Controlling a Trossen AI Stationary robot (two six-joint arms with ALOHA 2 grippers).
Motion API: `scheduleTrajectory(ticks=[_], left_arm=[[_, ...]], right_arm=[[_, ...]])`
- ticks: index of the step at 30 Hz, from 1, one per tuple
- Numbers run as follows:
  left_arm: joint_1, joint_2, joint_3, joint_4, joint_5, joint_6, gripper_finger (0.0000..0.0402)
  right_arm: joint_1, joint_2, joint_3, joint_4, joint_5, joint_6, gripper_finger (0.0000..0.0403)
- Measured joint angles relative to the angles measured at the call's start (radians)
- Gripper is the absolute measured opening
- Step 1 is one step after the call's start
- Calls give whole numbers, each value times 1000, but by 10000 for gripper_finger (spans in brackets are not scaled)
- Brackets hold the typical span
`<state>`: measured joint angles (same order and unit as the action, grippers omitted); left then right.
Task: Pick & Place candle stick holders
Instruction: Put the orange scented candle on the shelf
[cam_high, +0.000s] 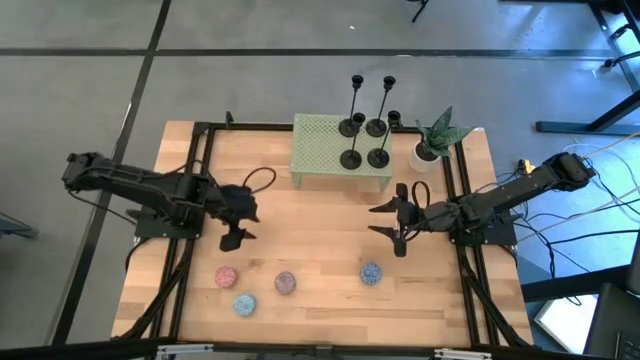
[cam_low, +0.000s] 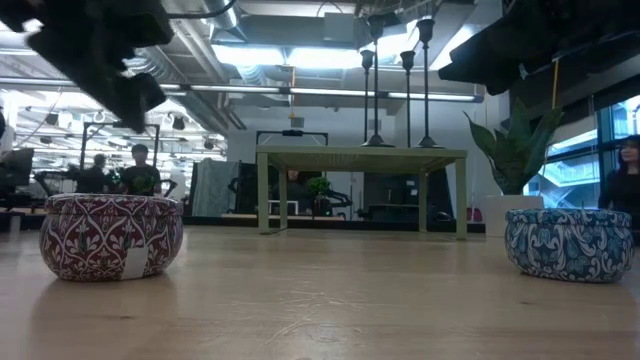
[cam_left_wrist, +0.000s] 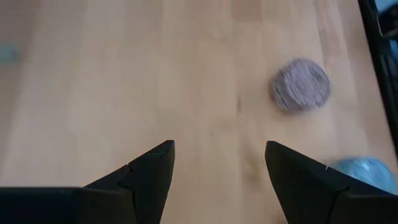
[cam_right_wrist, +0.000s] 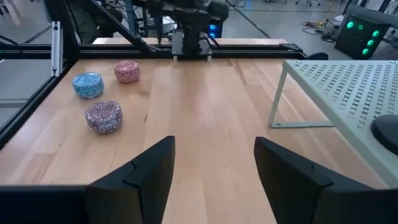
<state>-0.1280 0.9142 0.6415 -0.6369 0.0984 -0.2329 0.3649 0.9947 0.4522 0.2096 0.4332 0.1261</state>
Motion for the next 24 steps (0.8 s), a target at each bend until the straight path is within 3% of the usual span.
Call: scheduleTrajectory(ticks=[11,24], left_arm=[[-181,0,0,-203,39,-337,249],[-383,9,0,-261,50,-683,249]], right_arm=[[0,0,0,0,0,0,225],[0,0,0,0,0,-3,225]])
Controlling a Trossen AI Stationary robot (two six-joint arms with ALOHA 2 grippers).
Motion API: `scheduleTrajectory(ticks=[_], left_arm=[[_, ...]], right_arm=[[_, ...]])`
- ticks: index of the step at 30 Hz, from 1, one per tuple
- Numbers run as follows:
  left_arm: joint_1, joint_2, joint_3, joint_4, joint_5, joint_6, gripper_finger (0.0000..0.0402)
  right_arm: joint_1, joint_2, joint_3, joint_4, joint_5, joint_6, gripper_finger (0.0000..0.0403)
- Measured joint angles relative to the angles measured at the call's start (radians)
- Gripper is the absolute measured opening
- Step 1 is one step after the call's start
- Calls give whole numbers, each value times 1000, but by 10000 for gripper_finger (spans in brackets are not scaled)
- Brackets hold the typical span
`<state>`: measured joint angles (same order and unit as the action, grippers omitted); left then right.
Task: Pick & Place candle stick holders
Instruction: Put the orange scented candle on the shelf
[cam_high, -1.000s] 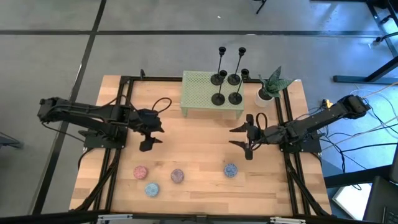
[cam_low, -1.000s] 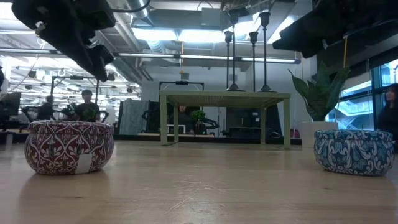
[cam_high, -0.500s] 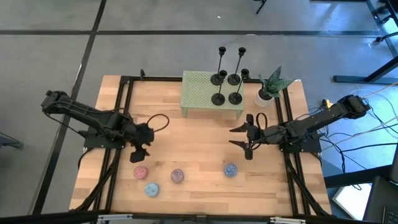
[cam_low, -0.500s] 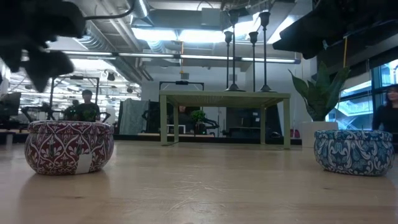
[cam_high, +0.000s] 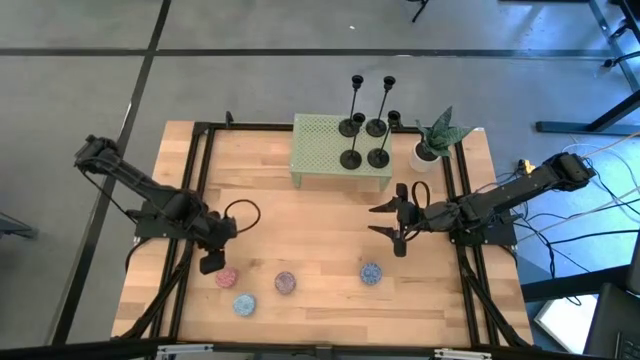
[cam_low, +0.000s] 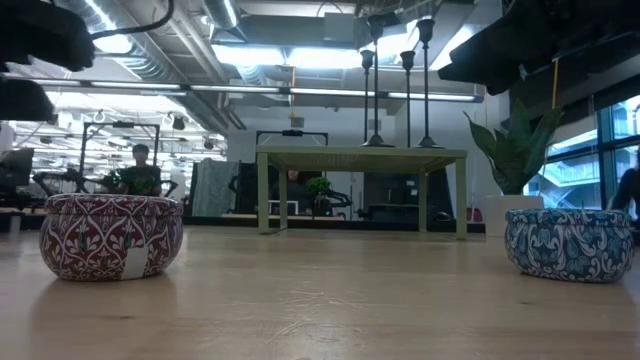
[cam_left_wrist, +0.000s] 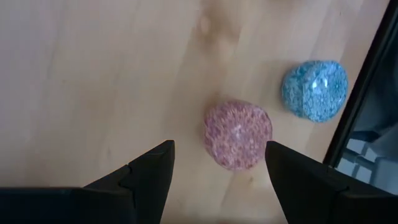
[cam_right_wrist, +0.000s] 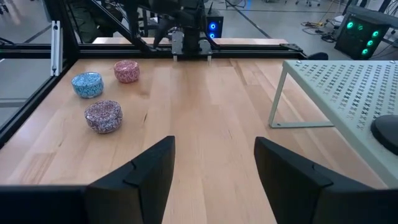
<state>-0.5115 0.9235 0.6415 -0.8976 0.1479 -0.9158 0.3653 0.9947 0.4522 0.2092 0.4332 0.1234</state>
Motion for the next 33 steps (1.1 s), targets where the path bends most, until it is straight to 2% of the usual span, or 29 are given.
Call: scheduleTrajectory(ticks=[8,19,33], left_arm=[[-93,73,0,-56,59,-149,249],[-156,211,0,-38,58,-189,249],[-196,280,0,101,56,-227,249]], right_arm=[[0,0,0,0,0,0,225],[0,0,0,-3,0,0,225],[0,0,0,-1,0,-1,225]])
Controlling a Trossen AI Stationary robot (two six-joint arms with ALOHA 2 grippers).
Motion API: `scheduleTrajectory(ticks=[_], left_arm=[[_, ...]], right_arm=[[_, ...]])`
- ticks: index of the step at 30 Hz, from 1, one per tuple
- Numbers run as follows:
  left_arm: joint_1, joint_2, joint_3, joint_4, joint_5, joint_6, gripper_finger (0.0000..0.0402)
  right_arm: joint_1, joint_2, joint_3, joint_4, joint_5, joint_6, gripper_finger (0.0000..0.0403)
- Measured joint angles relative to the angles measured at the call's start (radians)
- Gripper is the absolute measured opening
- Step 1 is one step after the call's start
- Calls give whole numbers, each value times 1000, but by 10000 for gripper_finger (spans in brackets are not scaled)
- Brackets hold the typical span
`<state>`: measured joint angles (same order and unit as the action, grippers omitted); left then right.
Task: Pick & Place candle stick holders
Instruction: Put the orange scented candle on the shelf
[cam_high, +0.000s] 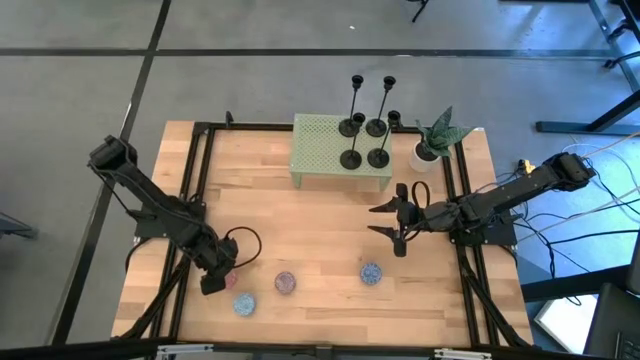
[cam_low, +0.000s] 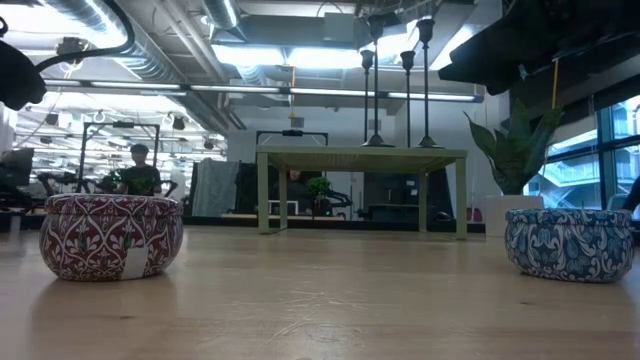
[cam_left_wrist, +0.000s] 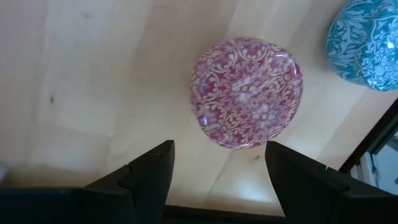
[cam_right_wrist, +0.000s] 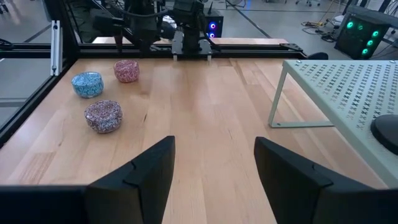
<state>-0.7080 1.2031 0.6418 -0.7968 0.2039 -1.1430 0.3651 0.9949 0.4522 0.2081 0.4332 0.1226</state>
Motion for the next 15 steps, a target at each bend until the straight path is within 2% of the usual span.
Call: scheduleTrajectory(ticks=[6,15], left_arm=[[-12,7,0,64,-3,-20,249],[-12,7,0,91,-67,-23,249]], right_arm=[[0,0,0,0,0,0,225],[0,0,0,1,0,0,225]])
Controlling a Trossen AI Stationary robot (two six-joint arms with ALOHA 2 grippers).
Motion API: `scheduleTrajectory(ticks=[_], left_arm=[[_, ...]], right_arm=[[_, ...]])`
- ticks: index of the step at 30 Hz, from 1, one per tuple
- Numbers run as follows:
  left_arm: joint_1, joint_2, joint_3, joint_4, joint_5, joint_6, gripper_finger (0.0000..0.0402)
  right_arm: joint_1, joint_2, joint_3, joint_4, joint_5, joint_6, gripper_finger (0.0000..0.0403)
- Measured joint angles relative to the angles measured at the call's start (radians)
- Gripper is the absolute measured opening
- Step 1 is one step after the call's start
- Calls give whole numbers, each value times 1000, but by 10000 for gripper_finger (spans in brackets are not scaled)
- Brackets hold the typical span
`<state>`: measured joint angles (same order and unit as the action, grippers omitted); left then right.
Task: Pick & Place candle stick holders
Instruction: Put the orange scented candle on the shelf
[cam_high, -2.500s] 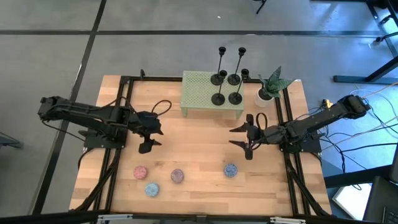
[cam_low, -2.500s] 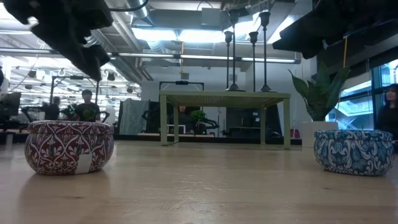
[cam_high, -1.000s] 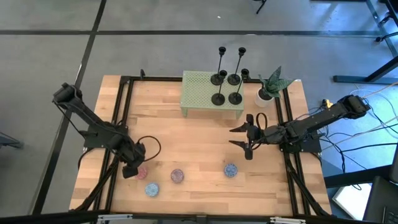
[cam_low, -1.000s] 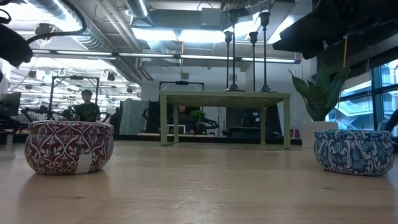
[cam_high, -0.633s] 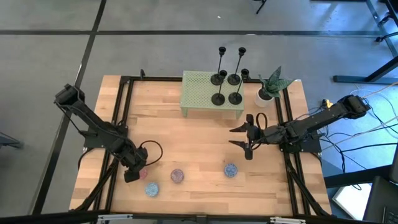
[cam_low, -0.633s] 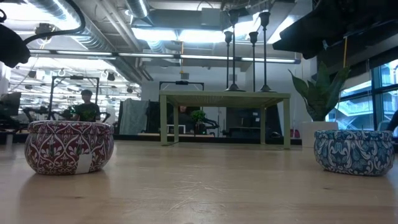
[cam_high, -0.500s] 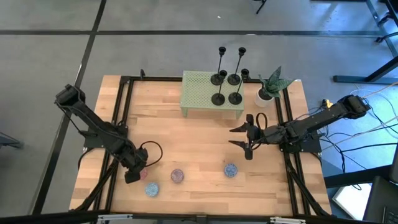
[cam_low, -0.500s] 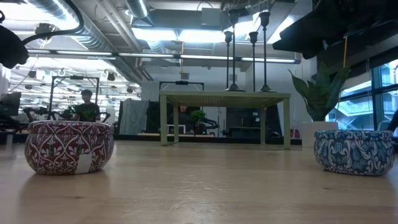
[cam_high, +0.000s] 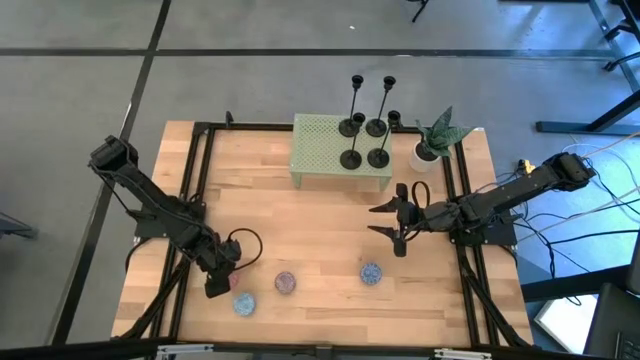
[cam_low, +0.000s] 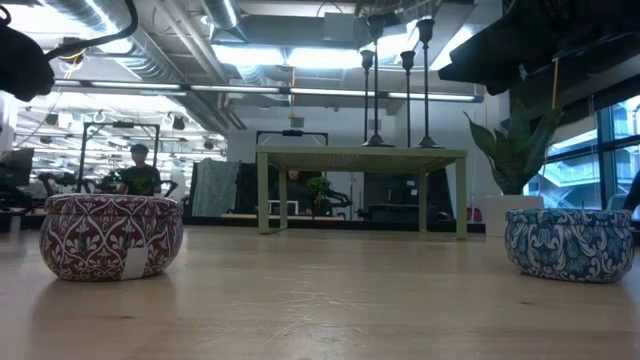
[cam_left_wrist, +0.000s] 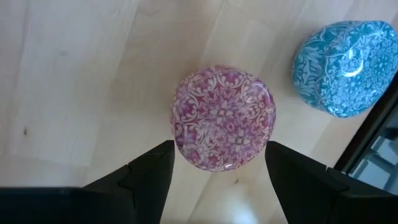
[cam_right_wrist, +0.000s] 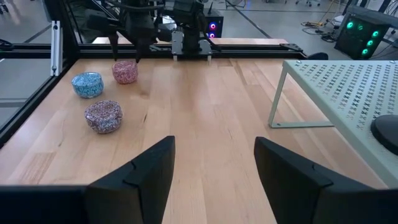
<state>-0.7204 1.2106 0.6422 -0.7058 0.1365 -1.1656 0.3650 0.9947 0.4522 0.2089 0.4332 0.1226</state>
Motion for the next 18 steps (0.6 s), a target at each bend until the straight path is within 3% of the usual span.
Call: scheduleTrajectory(ticks=[10,18], left_arm=[[3,0,0,107,-118,35,249],[3,5,0,99,-103,29,249]], right_arm=[[0,0,0,0,0,0,225],[0,0,0,0,0,0,225]])
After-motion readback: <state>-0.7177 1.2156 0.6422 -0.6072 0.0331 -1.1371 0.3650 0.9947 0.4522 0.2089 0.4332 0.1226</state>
